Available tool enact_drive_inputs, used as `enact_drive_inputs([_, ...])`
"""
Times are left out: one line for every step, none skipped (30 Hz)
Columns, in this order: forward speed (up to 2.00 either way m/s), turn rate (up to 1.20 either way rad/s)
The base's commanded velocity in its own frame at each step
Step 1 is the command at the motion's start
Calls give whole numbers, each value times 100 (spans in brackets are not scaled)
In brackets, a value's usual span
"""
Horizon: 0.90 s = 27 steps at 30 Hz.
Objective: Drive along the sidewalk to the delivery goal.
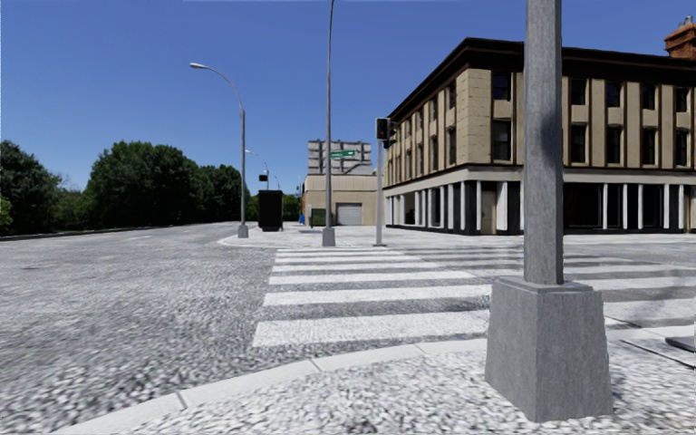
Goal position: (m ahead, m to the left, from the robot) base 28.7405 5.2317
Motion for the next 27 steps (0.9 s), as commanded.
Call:
enact_drive_inputs([200,0])
enact_drive_inputs([200,0])
enact_drive_inputs([200,0])
enact_drive_inputs([200,5])
enact_drive_inputs([200,11])
enact_drive_inputs([200,11])
enact_drive_inputs([200,16])
enact_drive_inputs([200,19])
enact_drive_inputs([200,19])
enact_drive_inputs([200,20])
enact_drive_inputs([200,21])
enact_drive_inputs([200,21])
enact_drive_inputs([200,21])
enact_drive_inputs([200,24])
enact_drive_inputs([200,30])
enact_drive_inputs([200,33])
enact_drive_inputs([200,33])
enact_drive_inputs([200,34])
enact_drive_inputs([200,34])
enact_drive_inputs([200,34])
enact_drive_inputs([196,34])
enact_drive_inputs([196,34])
enact_drive_inputs([190,34])
enact_drive_inputs([188,34])
enact_drive_inputs([187,34])
enact_drive_inputs([186,24])
enact_drive_inputs([186,12])
